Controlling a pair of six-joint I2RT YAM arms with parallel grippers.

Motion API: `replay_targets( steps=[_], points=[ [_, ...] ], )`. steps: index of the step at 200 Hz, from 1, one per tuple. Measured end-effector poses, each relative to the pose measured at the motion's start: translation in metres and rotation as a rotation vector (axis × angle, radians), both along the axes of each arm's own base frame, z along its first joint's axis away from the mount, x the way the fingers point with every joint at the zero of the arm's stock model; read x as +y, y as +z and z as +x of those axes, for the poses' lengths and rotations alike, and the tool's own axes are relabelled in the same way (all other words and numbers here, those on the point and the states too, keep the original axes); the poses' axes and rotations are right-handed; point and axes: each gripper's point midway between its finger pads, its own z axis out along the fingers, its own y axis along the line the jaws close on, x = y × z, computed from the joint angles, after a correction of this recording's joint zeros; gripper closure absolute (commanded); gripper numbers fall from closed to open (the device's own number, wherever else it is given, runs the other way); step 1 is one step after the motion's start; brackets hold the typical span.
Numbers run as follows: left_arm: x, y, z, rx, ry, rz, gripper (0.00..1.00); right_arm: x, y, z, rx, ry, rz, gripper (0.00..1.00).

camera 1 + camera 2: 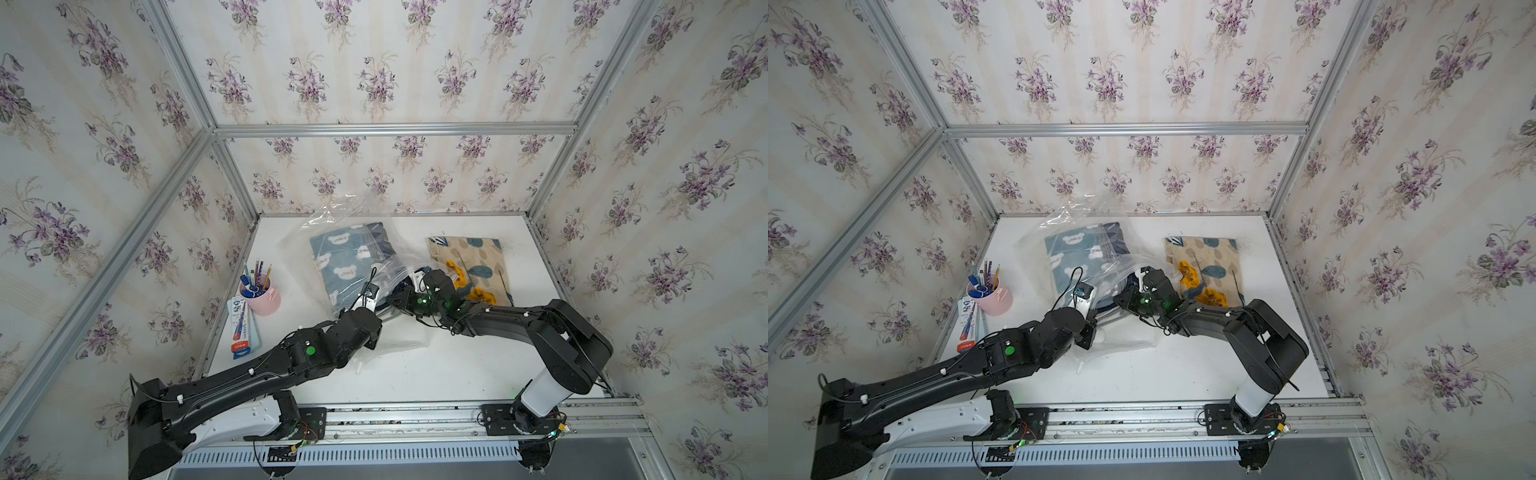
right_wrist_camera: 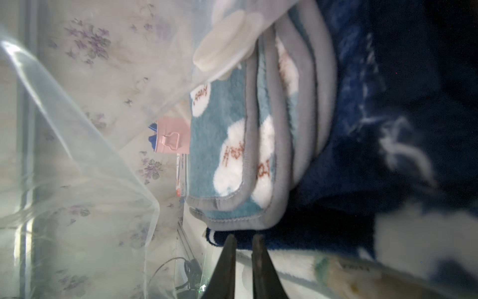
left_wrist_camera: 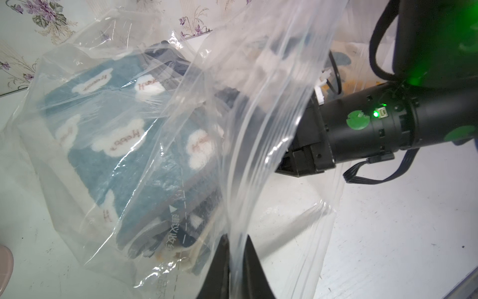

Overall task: Take the blanket out of the vacuum bag
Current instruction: Take out the blanket from the vacuum bag.

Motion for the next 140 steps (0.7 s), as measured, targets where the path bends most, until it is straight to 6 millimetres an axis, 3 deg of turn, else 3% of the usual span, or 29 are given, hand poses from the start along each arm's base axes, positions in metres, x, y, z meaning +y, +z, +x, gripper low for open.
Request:
replay_targets(
  steps=[42, 81, 140],
  points=[
    [0.006, 0.002, -0.006, 0.014, 0.007, -0.048, 0.87, -0.005, 0.016, 0.007, -0.016, -0.063, 0.063, 0.79],
    [0.011, 0.01, -0.012, 0.01, 0.008, -0.099, 0.85, -0.004, 0.01, -0.001, 0.02, -0.082, 0.101, 0.75],
    [0.01, 0.006, -0.014, 0.035, 0.007, -0.107, 0.85, 0.023, 0.002, -0.018, 0.077, -0.033, 0.157, 0.68]
  ],
)
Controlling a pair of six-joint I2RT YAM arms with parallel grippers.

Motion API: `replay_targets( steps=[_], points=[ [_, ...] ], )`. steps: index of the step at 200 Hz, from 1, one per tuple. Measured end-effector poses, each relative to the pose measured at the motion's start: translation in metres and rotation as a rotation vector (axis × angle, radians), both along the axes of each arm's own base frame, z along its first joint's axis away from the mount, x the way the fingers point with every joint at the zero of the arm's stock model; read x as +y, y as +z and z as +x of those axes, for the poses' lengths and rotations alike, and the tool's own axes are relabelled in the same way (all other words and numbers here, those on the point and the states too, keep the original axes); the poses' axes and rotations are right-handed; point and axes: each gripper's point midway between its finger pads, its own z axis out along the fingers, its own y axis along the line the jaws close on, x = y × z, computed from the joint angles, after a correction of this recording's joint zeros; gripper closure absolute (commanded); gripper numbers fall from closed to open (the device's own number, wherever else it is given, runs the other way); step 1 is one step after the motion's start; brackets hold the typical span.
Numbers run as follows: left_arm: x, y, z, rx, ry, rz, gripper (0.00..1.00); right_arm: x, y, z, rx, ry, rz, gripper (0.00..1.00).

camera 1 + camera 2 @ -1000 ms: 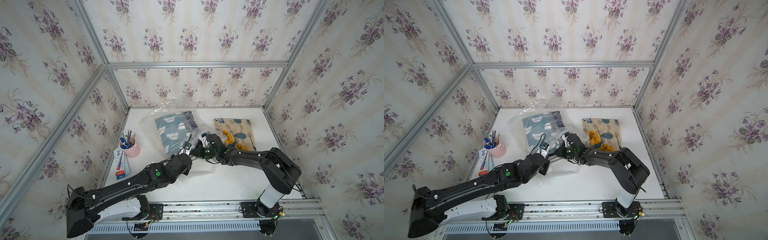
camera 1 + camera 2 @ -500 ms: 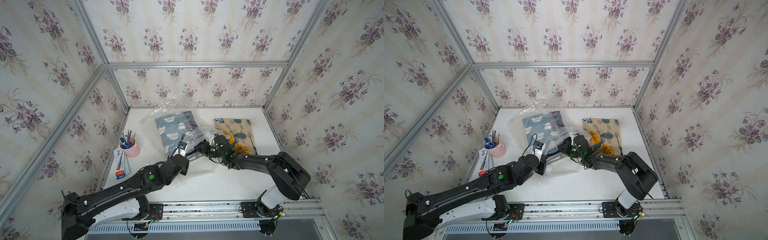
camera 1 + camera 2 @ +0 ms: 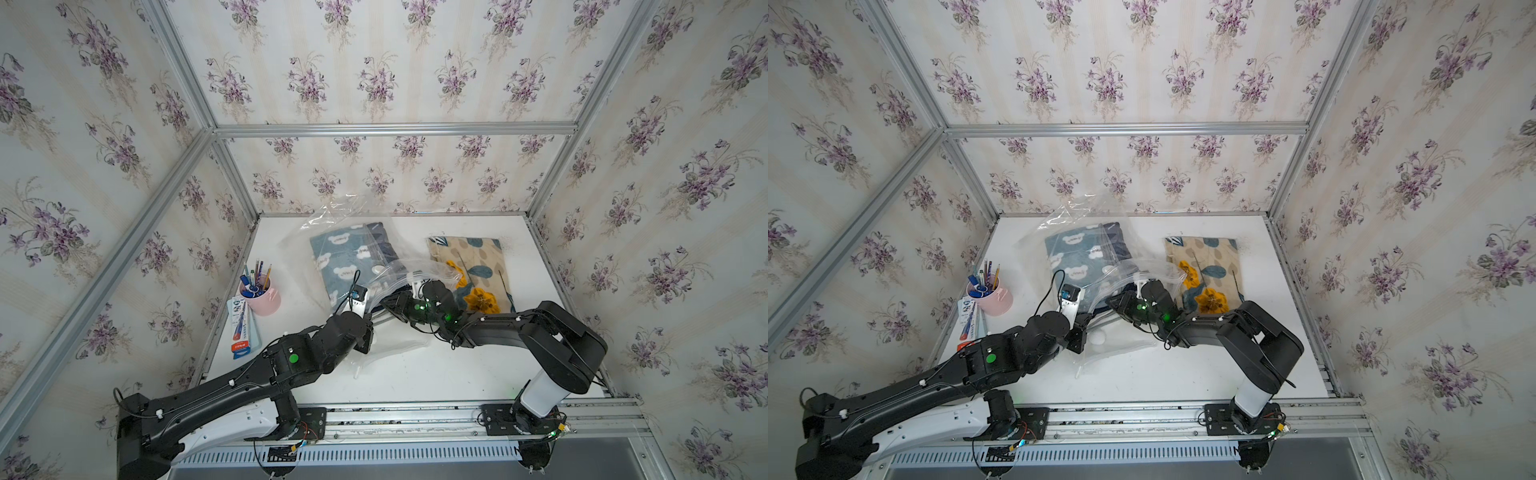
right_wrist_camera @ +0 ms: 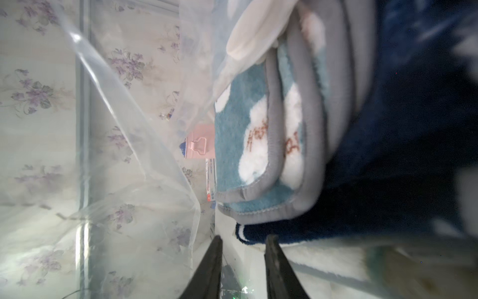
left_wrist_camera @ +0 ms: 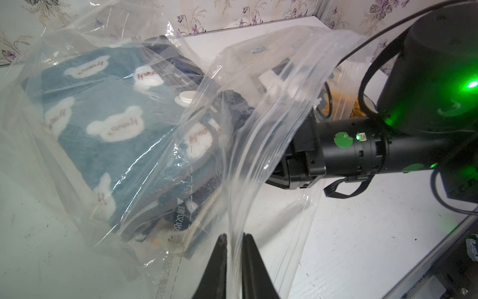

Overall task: Take the blanket out of the vacuum bag
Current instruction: Take out the blanket from the vacuum bag.

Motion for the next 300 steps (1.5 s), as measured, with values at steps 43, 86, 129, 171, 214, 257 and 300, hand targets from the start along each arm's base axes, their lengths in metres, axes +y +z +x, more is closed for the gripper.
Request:
replay_targets(
  steps=[43, 86, 129, 171, 214, 257, 300],
  points=[
    [-0.002, -0.005, -0.002, 0.022, -0.011, 0.006, 0.84, 0.005, -0.001, 0.001, 0.019, -0.003, 0.015, 0.62],
    [-0.002, -0.005, -0.003, 0.025, -0.015, -0.001, 0.96, 0.01, -0.004, 0.005, 0.028, -0.002, 0.009, 0.59],
    [0.0, -0.006, -0.004, 0.028, -0.015, 0.006, 1.0, 0.015, -0.012, 0.005, 0.051, 0.0, -0.001, 0.58],
    [0.0, -0.007, -0.005, 0.031, -0.015, 0.01, 1.0, 0.02, -0.014, 0.006, 0.069, 0.0, 0.005, 0.58],
    [0.001, -0.006, -0.005, 0.031, -0.015, 0.012, 0.98, 0.025, -0.013, -0.001, 0.073, 0.018, 0.007, 0.57],
    [0.005, -0.005, -0.005, 0.027, -0.008, 0.021, 0.95, 0.029, -0.022, -0.009, 0.087, 0.037, -0.003, 0.57],
    [0.005, -0.005, -0.006, 0.029, -0.007, 0.023, 0.92, 0.032, -0.022, -0.007, 0.096, 0.034, 0.0, 0.57]
  ],
)
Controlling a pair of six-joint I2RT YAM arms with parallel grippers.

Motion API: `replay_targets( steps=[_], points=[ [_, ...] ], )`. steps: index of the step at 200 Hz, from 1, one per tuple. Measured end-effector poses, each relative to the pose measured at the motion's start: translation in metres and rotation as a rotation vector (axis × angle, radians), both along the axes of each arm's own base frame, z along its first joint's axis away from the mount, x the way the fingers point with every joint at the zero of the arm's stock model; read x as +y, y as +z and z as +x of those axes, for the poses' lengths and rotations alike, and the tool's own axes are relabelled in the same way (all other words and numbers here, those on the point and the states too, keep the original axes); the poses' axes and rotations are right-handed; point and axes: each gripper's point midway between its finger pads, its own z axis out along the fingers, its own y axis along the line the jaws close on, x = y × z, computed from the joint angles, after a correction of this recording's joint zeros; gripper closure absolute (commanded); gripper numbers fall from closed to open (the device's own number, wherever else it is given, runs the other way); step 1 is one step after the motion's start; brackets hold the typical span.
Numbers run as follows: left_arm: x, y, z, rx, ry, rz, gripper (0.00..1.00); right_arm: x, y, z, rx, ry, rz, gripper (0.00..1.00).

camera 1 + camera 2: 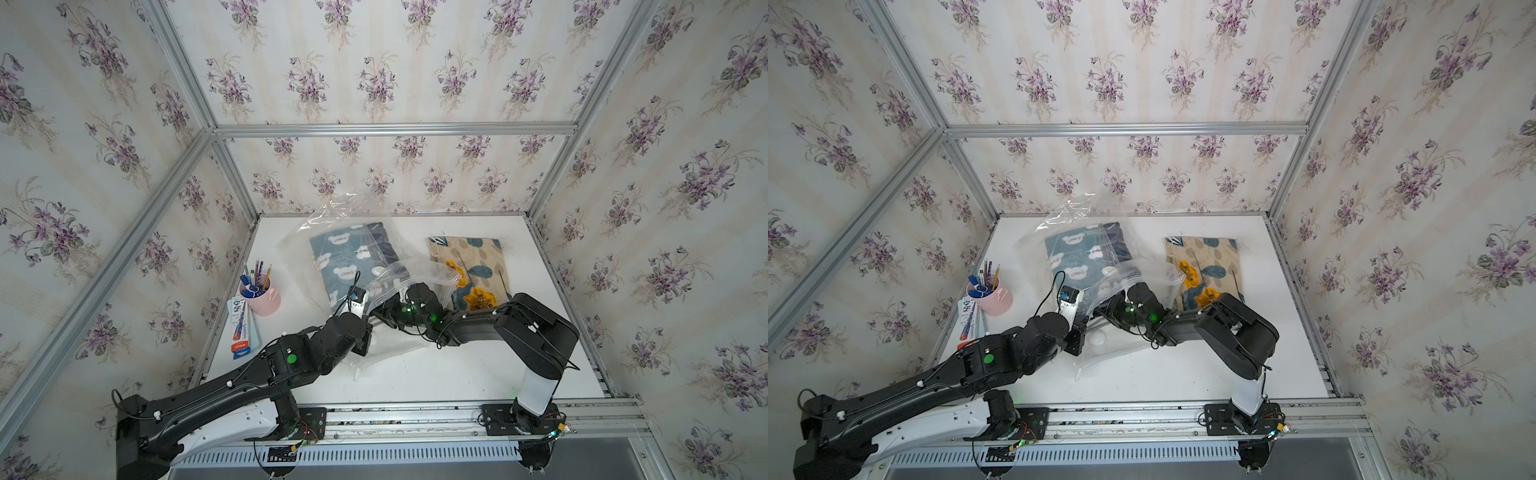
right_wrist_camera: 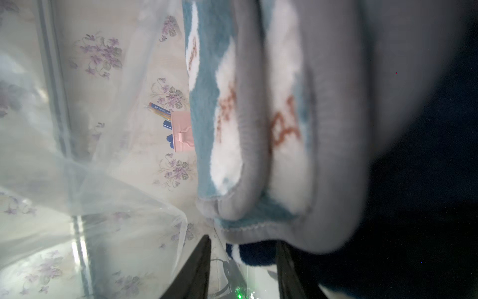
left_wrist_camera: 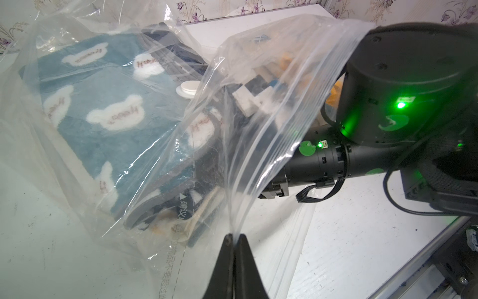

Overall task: Take the blanket out of the vacuum bag
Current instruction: Take out the blanket from the vacuum bag.

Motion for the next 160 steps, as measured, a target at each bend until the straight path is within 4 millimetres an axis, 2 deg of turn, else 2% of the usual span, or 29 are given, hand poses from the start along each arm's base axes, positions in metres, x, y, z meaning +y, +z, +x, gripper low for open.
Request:
replay_targets(
  steps=[52, 71, 101, 118, 140, 160],
  points=[
    [0.001, 0.002, -0.001, -0.001, 0.003, -0.012, 0.91, 0.005, 0.02, 0.007, -0.048, 0.004, 0.023, 0.6],
    [0.001, 0.002, -0.001, -0.002, 0.004, -0.015, 0.91, 0.003, 0.026, 0.016, -0.059, -0.008, 0.018, 0.6],
    [0.003, 0.006, -0.002, -0.007, 0.006, -0.03, 0.9, 0.006, 0.05, 0.033, -0.109, -0.017, 0.022, 0.61],
    [0.003, 0.006, -0.002, -0.007, 0.009, -0.038, 0.91, 0.008, 0.058, 0.039, -0.126, -0.018, 0.018, 0.61],
    [0.003, 0.006, -0.002, -0.007, 0.01, -0.038, 0.9, 0.008, 0.057, 0.039, -0.127, -0.016, 0.014, 0.61],
    [0.003, 0.005, -0.003, -0.004, 0.009, -0.038, 0.9, 0.003, 0.041, 0.031, -0.1, -0.007, -0.007, 0.61]
  ],
)
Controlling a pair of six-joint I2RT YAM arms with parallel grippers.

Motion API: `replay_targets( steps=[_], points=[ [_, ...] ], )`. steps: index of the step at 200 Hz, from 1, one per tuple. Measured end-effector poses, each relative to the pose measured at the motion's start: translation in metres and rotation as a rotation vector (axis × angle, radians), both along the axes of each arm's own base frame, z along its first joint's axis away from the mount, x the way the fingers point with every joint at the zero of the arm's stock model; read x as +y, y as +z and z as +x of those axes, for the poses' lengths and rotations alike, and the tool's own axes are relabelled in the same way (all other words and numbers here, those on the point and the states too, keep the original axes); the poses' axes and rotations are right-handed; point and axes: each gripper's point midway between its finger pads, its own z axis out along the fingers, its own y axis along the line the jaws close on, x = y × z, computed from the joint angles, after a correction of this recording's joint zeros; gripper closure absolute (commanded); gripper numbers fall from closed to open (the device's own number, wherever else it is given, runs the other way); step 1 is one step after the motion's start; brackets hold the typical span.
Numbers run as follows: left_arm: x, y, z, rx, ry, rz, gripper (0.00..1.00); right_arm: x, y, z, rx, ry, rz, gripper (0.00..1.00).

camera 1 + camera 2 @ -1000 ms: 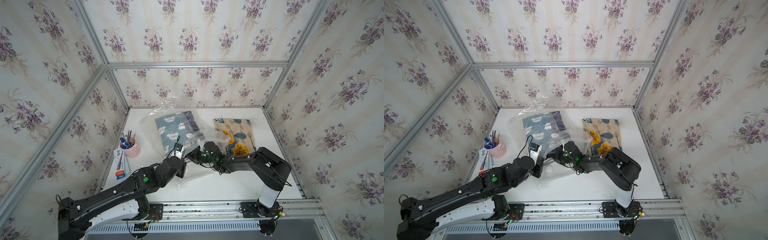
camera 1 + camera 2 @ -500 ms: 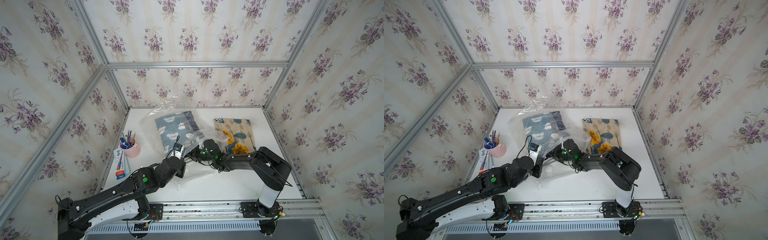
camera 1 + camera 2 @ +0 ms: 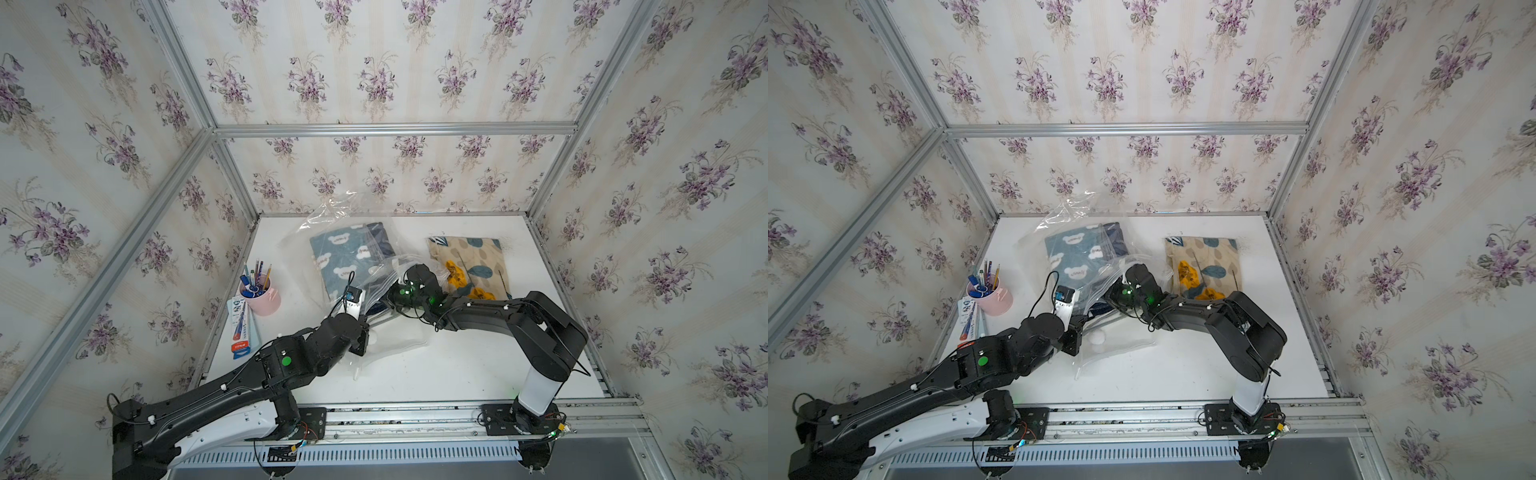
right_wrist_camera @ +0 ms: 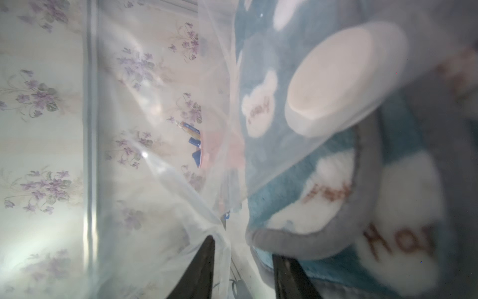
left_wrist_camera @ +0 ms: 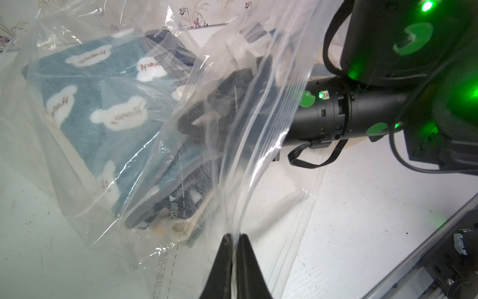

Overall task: Take the blanket out of the vacuum bag
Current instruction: Take out the blanket from the vacuum bag.

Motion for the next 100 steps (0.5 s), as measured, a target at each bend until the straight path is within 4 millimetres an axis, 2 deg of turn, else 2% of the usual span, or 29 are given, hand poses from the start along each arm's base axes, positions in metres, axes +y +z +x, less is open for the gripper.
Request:
replay_targets(
  steps=[19, 62, 100],
  points=[
    [0.0, -0.001, 0.0, 0.002, -0.002, 0.0, 0.9, -0.007, -0.013, -0.011, 0.042, 0.002, -0.016, 0.59],
    [-0.002, -0.008, -0.001, 0.016, -0.007, 0.014, 0.9, -0.009, -0.012, -0.027, 0.05, 0.018, 0.001, 0.57],
    [-0.004, -0.011, -0.001, 0.025, -0.012, 0.019, 0.9, 0.0, -0.016, -0.029, 0.067, 0.031, 0.014, 0.56]
  ],
)
